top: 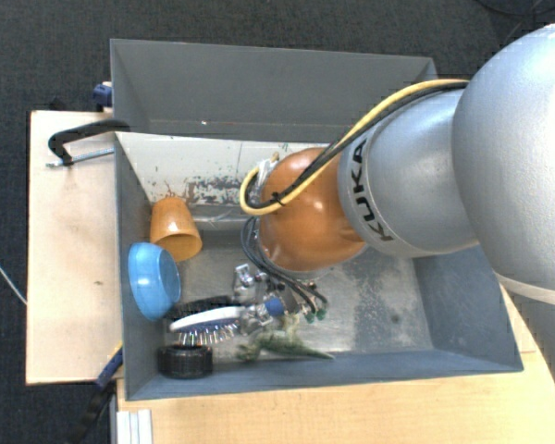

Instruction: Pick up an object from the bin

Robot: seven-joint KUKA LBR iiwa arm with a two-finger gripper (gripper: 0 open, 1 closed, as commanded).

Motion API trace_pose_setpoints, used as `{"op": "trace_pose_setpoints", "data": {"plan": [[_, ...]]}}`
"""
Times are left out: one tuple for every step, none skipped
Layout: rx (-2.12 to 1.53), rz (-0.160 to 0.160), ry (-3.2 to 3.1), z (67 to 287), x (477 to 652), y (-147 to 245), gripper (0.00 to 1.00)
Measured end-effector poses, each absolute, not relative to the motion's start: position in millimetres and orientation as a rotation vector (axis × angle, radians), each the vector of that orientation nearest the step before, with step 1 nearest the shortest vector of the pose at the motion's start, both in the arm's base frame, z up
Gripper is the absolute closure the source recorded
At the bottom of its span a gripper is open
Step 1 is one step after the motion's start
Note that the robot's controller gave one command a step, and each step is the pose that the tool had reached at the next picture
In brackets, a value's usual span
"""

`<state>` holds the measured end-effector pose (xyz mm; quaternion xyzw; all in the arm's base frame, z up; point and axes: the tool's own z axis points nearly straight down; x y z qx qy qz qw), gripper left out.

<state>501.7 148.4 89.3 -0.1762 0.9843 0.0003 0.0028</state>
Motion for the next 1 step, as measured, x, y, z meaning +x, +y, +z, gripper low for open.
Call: {"op": "trace_pose_setpoints", "data": {"plan": [[-1.031, 0.001, 2.955, 235.8, 504.3, 152.5, 1.00]]}}
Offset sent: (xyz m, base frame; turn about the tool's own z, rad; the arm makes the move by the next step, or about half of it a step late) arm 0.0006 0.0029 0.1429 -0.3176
